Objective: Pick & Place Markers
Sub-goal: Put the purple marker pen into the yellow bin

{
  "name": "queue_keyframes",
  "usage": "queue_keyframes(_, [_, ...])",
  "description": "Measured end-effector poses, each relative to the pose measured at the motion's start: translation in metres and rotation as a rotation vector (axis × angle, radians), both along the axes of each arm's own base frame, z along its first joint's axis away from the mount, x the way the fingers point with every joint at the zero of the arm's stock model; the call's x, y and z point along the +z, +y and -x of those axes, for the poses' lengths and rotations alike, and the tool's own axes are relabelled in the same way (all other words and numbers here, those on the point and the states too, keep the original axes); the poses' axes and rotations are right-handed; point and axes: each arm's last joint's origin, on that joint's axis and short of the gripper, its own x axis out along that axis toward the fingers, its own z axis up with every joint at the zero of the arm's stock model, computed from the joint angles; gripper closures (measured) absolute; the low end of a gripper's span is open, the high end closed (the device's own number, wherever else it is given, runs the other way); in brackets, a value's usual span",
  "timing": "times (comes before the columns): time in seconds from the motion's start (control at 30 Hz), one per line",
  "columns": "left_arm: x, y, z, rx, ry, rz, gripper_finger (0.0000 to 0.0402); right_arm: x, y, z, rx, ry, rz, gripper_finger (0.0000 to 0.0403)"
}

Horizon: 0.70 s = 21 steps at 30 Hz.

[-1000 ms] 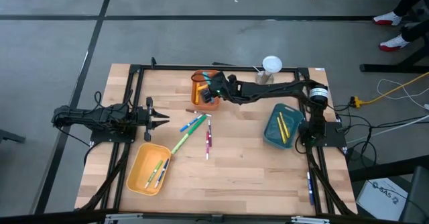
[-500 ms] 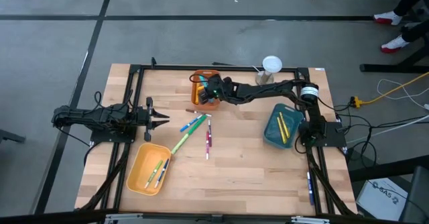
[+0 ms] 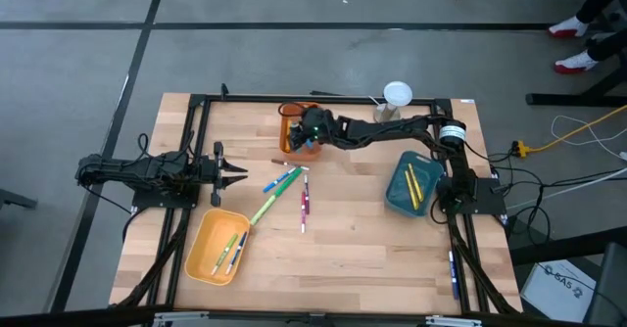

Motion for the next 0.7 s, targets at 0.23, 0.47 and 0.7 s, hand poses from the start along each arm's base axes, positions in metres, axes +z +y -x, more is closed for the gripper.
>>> queue_keyframes(0.23, [0.0,0.0,0.0,0.0,0.0,0.0,0.0334,0.015,-0.001,-0.007,0.057,-0.133,0.085,0.0176])
queue_keyframes(0.47, [0.0,0.0,0.0,0.0,0.0,0.0,0.0337,0.033,0.008,-0.015,0.181,-0.328,0.116,0.0174])
queue_keyframes(0.7, [0.0,0.0,0.0,0.0,0.0,0.0,0.0336,0.045,0.031,-0.022,0.366,-0.452,0.15,0.0173])
